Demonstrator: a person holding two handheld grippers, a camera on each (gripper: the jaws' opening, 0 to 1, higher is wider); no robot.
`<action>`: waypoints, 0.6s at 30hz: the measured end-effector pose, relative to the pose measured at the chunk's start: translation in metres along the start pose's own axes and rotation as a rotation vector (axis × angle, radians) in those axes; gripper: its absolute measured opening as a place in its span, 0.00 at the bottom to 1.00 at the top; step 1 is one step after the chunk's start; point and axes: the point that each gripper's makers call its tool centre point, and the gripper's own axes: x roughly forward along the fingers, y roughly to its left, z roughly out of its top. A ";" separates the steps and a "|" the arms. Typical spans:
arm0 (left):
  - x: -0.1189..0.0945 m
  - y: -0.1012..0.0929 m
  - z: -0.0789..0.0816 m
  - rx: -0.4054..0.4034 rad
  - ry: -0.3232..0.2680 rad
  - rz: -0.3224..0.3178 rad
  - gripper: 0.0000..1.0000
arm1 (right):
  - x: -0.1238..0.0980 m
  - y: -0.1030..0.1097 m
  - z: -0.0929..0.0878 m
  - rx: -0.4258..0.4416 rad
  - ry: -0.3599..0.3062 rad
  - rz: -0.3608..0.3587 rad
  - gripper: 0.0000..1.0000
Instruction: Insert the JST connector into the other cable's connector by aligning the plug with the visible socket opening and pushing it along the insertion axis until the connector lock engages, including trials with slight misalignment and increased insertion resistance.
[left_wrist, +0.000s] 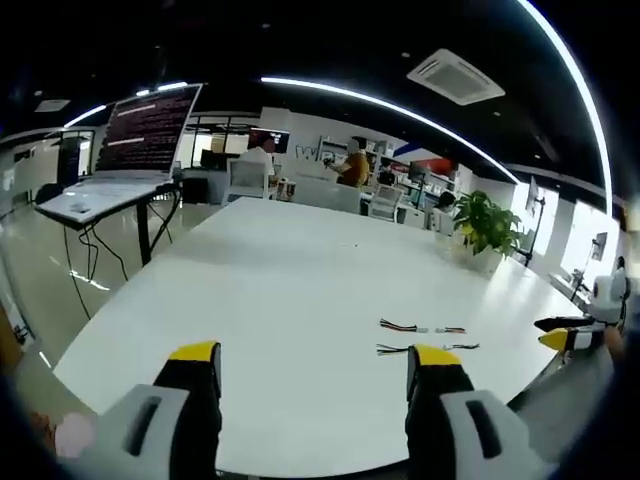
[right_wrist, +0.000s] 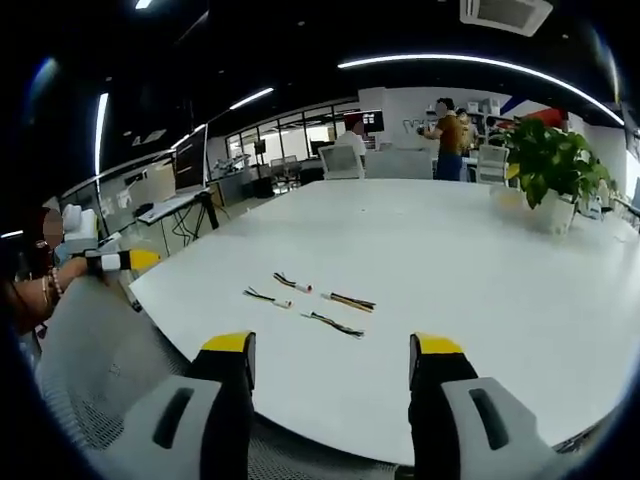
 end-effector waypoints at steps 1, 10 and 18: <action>0.000 0.000 0.000 0.000 0.000 -0.001 0.72 | 0.000 0.000 0.000 0.000 0.001 -0.001 0.60; -0.002 -0.003 0.003 -0.021 -0.025 -0.004 0.72 | 0.000 0.001 -0.001 -0.004 0.009 0.002 0.60; -0.004 -0.008 0.002 -0.007 -0.011 -0.005 0.72 | 0.000 0.001 -0.001 -0.005 0.010 0.004 0.60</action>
